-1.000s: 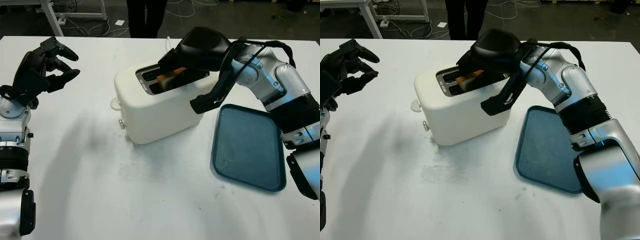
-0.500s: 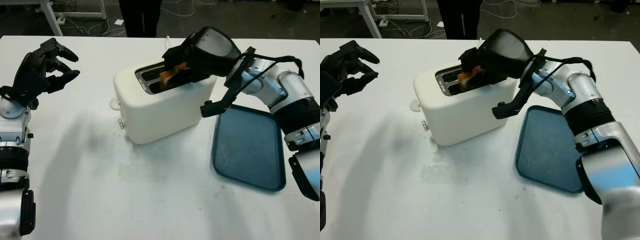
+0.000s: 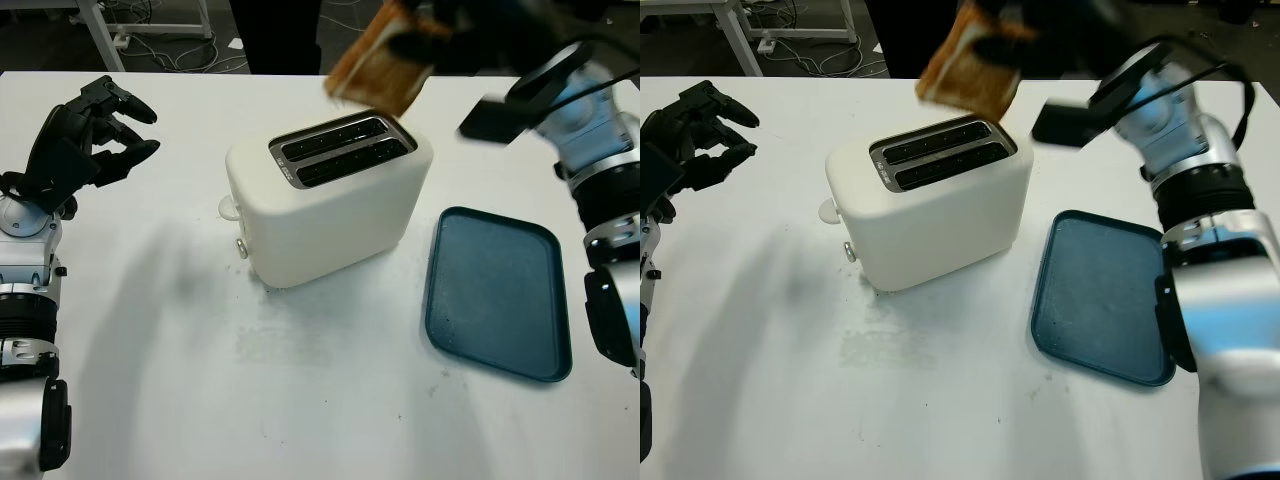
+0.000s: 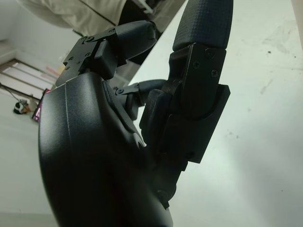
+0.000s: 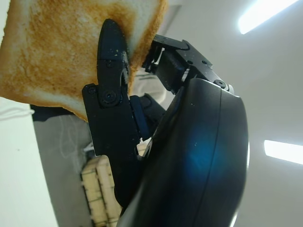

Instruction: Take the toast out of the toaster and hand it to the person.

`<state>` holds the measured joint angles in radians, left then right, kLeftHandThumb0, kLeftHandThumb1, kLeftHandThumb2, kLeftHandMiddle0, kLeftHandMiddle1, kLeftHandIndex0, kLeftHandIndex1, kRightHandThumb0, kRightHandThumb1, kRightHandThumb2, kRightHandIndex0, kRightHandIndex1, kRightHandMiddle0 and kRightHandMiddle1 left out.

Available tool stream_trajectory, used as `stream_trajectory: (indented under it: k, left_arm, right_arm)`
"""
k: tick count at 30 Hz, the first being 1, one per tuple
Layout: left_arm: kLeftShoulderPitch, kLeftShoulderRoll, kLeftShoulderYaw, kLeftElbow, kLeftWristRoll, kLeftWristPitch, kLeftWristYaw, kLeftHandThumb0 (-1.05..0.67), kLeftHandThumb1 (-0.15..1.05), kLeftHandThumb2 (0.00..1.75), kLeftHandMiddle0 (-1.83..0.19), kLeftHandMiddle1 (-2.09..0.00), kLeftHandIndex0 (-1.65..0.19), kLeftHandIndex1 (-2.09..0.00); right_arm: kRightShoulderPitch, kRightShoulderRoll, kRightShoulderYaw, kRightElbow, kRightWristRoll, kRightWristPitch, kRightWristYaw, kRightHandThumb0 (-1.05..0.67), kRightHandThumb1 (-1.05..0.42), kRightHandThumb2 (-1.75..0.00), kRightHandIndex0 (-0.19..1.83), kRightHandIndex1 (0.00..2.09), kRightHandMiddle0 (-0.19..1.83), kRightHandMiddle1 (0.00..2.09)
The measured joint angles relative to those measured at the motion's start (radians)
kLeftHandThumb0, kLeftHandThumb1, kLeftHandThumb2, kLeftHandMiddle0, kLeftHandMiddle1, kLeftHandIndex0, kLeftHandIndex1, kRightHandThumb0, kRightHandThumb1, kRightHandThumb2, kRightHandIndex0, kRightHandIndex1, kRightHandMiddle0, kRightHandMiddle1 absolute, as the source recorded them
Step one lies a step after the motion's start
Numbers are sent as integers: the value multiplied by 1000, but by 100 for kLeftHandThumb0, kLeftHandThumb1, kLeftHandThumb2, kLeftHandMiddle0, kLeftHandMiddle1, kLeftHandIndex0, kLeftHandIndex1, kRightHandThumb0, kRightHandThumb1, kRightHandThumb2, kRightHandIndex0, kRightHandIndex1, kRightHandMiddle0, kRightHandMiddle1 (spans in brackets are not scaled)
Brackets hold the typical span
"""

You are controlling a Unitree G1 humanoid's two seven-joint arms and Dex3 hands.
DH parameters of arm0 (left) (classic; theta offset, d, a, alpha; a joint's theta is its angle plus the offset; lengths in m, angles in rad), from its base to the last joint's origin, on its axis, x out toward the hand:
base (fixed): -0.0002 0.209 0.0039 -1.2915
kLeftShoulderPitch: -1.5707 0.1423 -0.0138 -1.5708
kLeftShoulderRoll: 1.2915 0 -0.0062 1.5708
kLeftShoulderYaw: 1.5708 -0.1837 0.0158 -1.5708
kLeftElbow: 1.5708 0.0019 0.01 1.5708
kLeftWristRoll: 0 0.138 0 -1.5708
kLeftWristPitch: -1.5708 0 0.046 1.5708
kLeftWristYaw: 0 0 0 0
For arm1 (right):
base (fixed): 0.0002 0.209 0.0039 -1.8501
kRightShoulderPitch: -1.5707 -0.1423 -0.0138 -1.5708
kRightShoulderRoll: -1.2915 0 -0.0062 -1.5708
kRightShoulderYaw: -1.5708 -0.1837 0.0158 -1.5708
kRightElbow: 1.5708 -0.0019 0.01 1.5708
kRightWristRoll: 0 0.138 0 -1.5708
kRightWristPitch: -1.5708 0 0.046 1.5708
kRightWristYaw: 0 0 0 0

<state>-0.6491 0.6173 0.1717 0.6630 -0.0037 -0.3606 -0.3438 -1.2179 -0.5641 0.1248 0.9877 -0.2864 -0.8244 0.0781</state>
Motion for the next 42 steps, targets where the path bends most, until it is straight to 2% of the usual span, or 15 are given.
stream_trajectory:
  k: [2,5,8,9,11,14,17,21,24,28,30,35,38,42]
  left_arm:
    - [0,0,0,0,0,0,0,-105,92,13,-34,-153,-28,-145]
    - [0,0,0,0,0,0,0,-105,92,13,-34,-153,-28,-145]
    - [0,0,0,0,0,0,0,-105,92,14,-34,-153,-28,-145]
    - [0,0,0,2,0,0,0,-105,92,14,-34,-153,-28,-145]
    - [0,0,0,2,0,0,-1,-105,92,14,-34,-153,-28,-145]
    - [0,0,0,2,0,0,-3,-105,92,13,-33,-152,-28,-145]
    - [0,0,0,2,0,0,-4,-105,92,13,-33,-153,-28,-145]
    - [0,0,0,2,0,0,-4,-105,92,13,-32,-153,-28,-145]
    - [0,0,0,2,1,0,-3,-105,92,13,-32,-153,-27,-145]
    - [0,0,0,2,1,0,-3,-105,92,13,-31,-153,-28,-146]
    - [0,0,0,2,1,0,-3,-105,92,13,-32,-154,-28,-146]
    - [0,0,0,1,1,0,-3,-105,92,13,-33,-154,-28,-146]
    - [0,0,0,2,1,0,-3,-105,92,13,-33,-153,-29,-146]
    - [0,0,0,3,0,0,-3,-105,92,13,-34,-153,-29,-145]
  right_arm:
    - [-9,1,-45,23,66,25,49,-55,-92,-26,107,175,85,175]
    - [-23,-3,-95,64,113,86,79,-49,-92,-24,108,175,88,175]
    - [-26,-6,-138,109,155,136,119,-46,-92,-19,106,175,90,149]
    - [-26,-4,-160,123,174,168,129,-47,-92,-16,104,175,91,151]
    - [-26,-3,-196,146,205,230,131,-48,-92,-18,102,175,83,167]
    - [-25,-3,-228,174,226,323,109,-46,-92,-20,101,175,84,174]
    - [-13,-3,-232,196,222,375,60,-33,-92,-24,99,175,77,174]
    - [31,14,-215,218,181,413,-32,-30,-92,-25,90,175,68,175]
    - [57,43,-204,239,168,428,-59,-27,-92,-24,92,175,63,175]
    - [67,82,-193,258,150,444,-91,-16,-92,-32,89,175,60,175]
    - [67,99,-195,270,150,469,-112,-11,-92,-36,82,175,51,175]
    - [71,135,-174,285,123,545,-185,-9,-92,-33,80,175,51,175]
    - [82,148,-165,303,112,548,-181,-24,-92,-31,88,175,62,175]
    - [92,151,-156,318,104,564,-178,-28,-92,-29,92,175,64,175]
